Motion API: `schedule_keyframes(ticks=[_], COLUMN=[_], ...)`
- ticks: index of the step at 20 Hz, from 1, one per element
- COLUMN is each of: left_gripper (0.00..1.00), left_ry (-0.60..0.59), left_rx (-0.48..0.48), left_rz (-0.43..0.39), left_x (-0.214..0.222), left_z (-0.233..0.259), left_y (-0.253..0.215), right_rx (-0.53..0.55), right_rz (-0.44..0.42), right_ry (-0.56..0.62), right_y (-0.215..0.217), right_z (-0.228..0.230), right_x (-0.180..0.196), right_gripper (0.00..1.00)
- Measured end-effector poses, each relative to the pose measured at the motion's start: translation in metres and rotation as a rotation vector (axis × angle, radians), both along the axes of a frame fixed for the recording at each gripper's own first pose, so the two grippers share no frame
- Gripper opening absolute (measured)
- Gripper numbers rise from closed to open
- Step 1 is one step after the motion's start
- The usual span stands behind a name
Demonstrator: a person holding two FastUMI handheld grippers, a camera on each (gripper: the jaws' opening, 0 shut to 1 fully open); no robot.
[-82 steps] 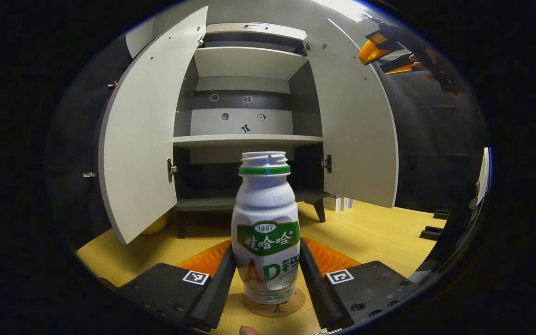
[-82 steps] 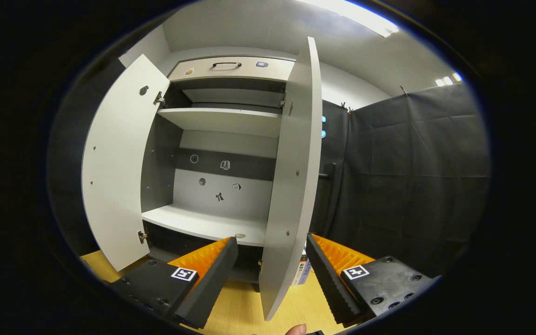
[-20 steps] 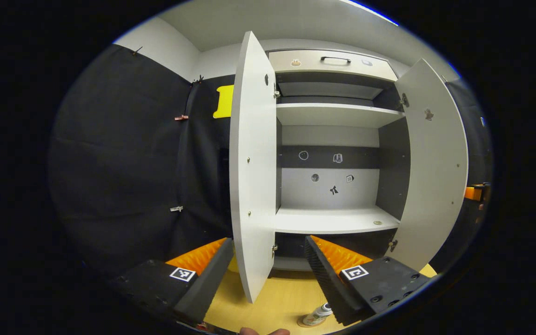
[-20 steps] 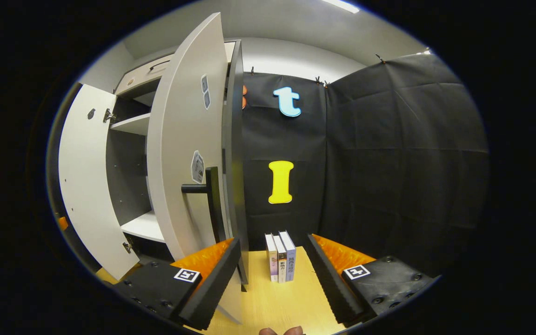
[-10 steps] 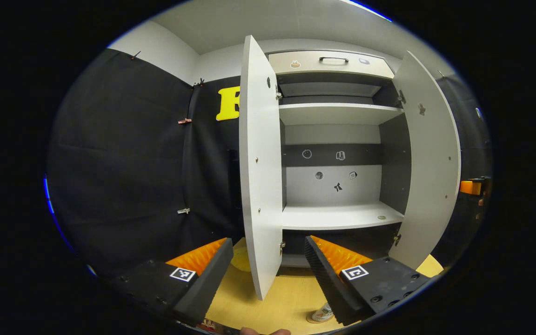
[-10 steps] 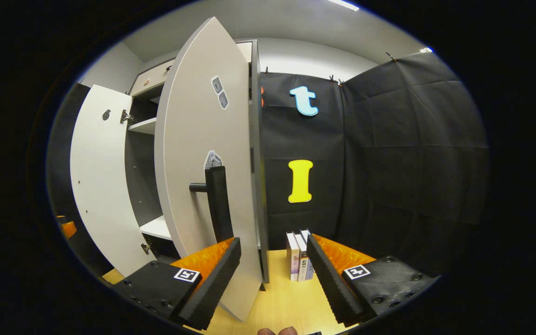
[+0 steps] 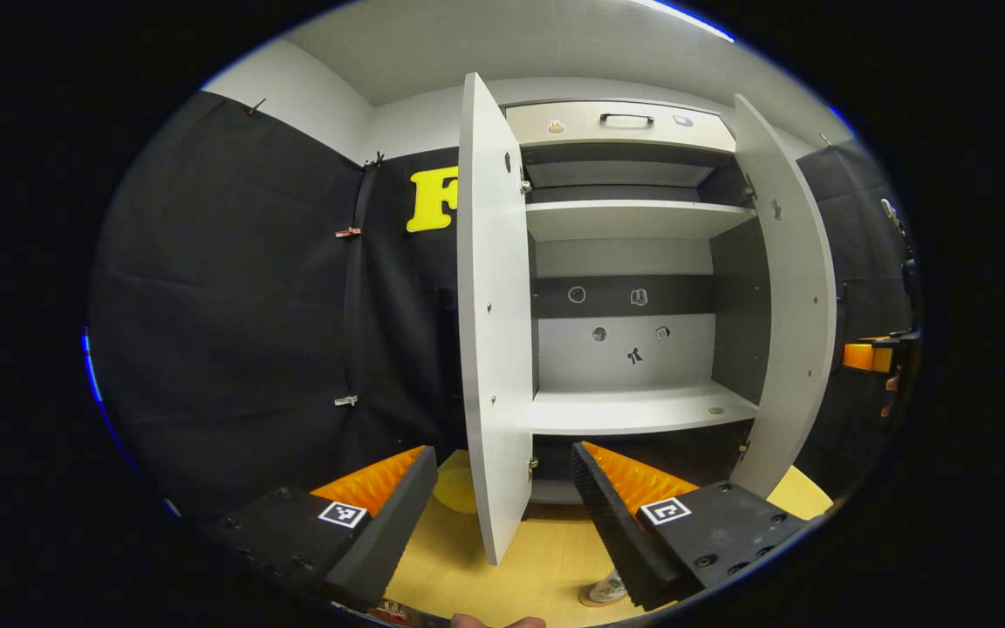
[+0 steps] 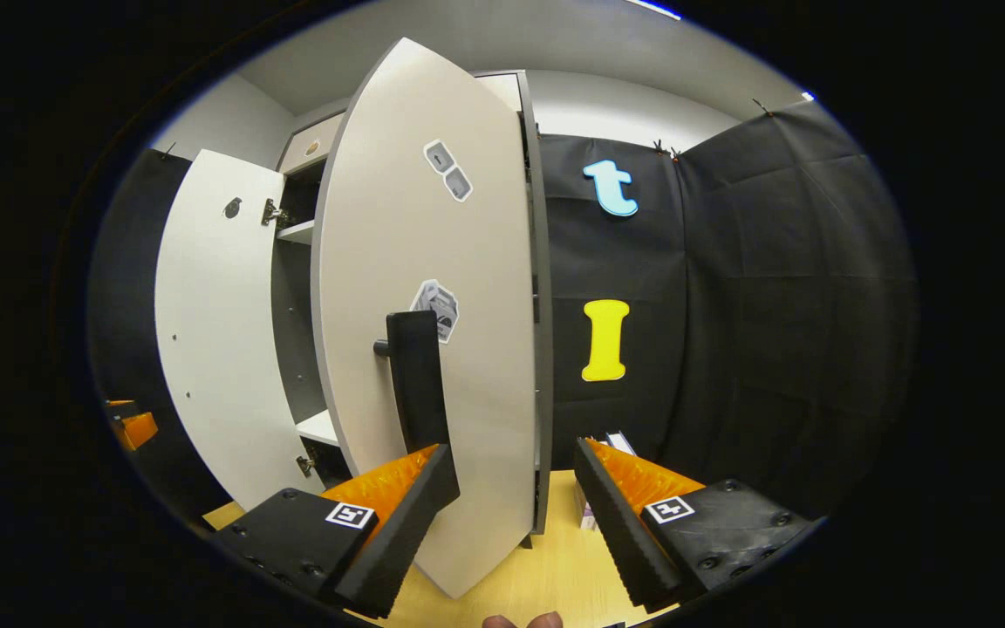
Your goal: Grasp the bottle in the cabinet with the left hand and place it on the coaster, then close the right door with the right hand and the left door with the left hand.
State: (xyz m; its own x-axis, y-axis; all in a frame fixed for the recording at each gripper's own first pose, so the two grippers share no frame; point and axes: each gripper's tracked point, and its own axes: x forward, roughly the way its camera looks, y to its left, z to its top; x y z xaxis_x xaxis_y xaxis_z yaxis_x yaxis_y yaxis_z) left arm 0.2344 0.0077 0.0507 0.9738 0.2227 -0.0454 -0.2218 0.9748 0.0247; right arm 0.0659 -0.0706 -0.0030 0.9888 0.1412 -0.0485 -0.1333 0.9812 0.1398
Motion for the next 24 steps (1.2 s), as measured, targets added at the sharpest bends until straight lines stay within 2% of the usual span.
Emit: schedule_keyframes(ticks=[12,24], left_gripper=[0.98,0.98], left_ry=[0.014,0.023], left_rx=[0.007,-0.016], left_rz=[0.041,0.082], left_x=[0.001,0.015], left_z=[-0.005,-0.011], left_y=[0.023,0.056], right_rx=[0.001,0.033], right_rz=[0.114,0.139], right_ry=[-0.014,-0.016], right_y=[0.082,0.122], right_z=[0.003,0.003], right_x=[0.037,0.079], right_gripper=[0.96,0.96])
